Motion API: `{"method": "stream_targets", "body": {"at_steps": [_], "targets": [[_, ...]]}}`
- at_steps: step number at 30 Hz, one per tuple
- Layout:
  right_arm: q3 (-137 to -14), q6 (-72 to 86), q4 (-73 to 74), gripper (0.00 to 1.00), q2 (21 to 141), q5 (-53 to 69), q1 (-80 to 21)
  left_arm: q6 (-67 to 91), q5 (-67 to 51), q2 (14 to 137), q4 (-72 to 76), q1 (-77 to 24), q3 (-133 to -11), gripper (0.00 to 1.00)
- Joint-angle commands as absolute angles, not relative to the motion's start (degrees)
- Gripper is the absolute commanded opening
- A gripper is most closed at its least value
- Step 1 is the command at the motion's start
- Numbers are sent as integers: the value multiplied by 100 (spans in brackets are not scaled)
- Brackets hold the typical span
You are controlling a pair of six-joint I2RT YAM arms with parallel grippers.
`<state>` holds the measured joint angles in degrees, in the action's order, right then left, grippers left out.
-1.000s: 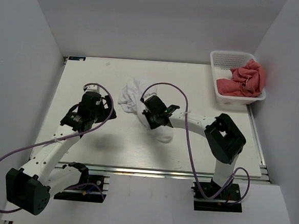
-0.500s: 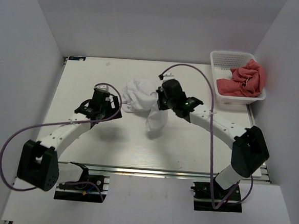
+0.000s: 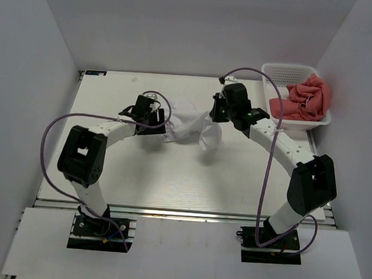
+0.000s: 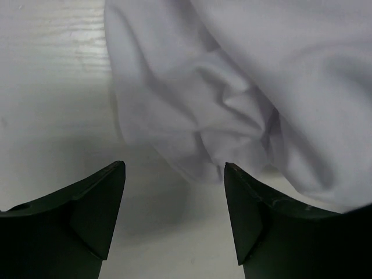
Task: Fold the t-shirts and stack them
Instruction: Flatten out the tshirt
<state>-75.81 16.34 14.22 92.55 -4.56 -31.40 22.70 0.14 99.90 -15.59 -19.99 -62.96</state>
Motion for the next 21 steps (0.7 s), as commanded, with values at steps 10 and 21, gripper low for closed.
{"method": "stream_targets", "body": {"at_steps": [10,21], "targets": [[-7937,1336,1468,0,9246,589,-2707,1995,-246,11145,-1372,-2013,-7373,51],[-8174,958,1450,0,8693,-252,-2523,1731,676,9934,-1477,-2013,-7480,0]]}}
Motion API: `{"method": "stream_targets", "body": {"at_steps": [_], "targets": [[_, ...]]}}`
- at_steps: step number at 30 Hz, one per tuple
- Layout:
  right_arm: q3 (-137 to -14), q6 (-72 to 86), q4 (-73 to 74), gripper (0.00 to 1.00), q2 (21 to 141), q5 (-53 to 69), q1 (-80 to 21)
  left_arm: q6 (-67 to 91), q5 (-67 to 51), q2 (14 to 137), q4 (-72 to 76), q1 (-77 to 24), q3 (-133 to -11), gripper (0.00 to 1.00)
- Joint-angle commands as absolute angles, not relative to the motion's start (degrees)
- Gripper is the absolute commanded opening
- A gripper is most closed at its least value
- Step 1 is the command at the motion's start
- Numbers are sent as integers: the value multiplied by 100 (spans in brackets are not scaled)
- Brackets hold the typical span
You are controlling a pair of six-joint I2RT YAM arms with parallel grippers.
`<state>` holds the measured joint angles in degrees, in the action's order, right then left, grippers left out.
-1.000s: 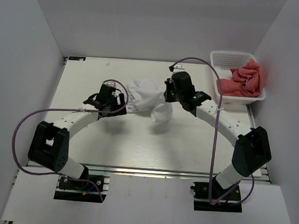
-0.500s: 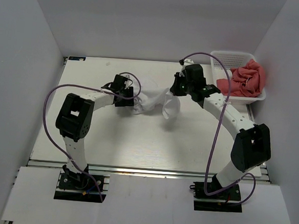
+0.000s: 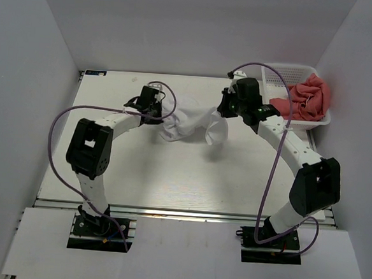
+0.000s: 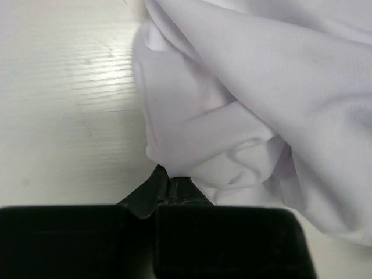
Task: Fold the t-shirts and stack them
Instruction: Flatten out the tshirt
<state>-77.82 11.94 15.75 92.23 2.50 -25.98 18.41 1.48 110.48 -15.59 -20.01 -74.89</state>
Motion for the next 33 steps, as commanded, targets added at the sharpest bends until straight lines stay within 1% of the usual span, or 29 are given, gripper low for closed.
{"method": "stream_targets", "body": {"at_steps": [1,2,3,5,6,12,14,15,16,17,19,21,23,26,29,33], "targets": [[-8191,941,1450,0,8544,-438,-2505,1731,807,9679,-1424,-2013,-7392,0],[-8183,897,1433,0,8482,-526,-2487,1679,1035,9416,-1372,-2013,-7226,0],[-8139,827,1372,0,8307,-762,-2487,1679,1150,8891,-1371,-2013,-7164,0],[-8043,643,1284,0,7877,-913,-2461,1618,1335,8361,-1371,-2013,-6988,0],[-8007,581,1240,0,7640,-1001,-2452,1617,1388,7845,-1371,-2013,-6987,0],[-7480,81,818,0,6277,-1309,-2452,1512,1784,6146,-1476,-2013,-6707,0],[-7253,27,642,0,5987,-1336,-2452,1512,1986,5515,-1555,-2013,-6706,0],[-7216,26,589,0,5568,-1371,-2461,1512,1986,5319,-1625,-2013,-6706,0],[-7164,-217,571,0,5450,-1267,-2452,1512,1986,5135,-1626,-2013,-6767,0],[-7154,-263,580,0,5084,-1231,-2470,1460,1925,4959,-1626,-2013,-6820,0],[-7207,-360,737,0,4862,-899,-2470,1406,1663,4486,-1801,-2013,-6986,0],[-7286,-325,870,0,4440,-774,-2470,1406,1312,4194,-1854,-2013,-7057,0],[-7277,-334,967,0,4107,-327,-2470,1458,1091,3791,-1907,-2013,-7058,0],[-7085,-255,862,0,3842,-307,-2470,1590,800,3534,-1907,-2013,-6996,0],[-6900,-220,782,0,3998,-500,-2470,1705,800,3533,-1969,-1951,-6943,0],[-6497,-54,572,0,4560,-808,-2487,1784,809,4033,-2021,-1951,-6628,0]]}}
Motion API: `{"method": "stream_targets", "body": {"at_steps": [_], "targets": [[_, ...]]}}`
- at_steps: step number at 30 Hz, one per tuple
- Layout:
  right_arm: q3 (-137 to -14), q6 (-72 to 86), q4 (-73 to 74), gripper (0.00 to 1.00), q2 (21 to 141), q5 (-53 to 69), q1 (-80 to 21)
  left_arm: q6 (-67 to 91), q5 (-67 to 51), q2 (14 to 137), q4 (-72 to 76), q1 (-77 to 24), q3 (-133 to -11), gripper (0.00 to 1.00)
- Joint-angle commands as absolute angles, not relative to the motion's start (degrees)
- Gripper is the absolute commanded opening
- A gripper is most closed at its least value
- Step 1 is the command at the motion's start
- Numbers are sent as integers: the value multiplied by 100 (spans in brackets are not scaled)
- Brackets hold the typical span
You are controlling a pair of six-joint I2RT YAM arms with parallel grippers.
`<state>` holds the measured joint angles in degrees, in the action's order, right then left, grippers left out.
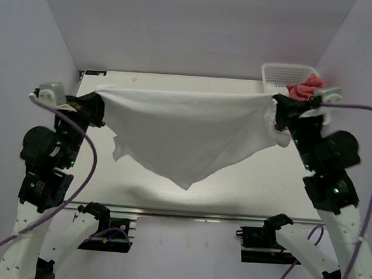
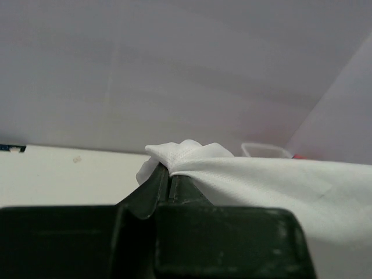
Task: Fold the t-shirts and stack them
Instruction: Flatten out the tshirt
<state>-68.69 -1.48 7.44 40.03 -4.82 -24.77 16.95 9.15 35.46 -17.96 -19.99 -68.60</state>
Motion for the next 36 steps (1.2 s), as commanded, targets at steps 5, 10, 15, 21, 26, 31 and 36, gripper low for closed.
{"method": "stream_targets", "body": {"at_steps": [5,10,15,21,26,31,36], "targets": [[-6223,307,334,0,6018,-1300,-2426,2004,1902,5420,-2144,-1951,-6093,0],[-6748,449,623,8,8487,-1283,-2172,2775,2986,7484,-2423,-1776,-6185,17],[-8830,387,1835,57,10897,-1880,-1960,3594,3717,9639,-4435,-1652,-8249,98],[-8766,483,1996,90,10548,-1487,-1960,3078,3176,10003,-4458,-1766,-8932,100],[-7423,940,1803,90,9389,-1362,-1951,2022,385,9073,-2765,-1942,-7274,100],[-6550,1914,1635,90,8510,-1644,-1916,1539,-1062,8509,-1715,-2950,-6154,100],[-5960,2487,1521,90,7893,-1784,-1846,1538,-1002,8508,-2091,-4041,-5906,98]]}}
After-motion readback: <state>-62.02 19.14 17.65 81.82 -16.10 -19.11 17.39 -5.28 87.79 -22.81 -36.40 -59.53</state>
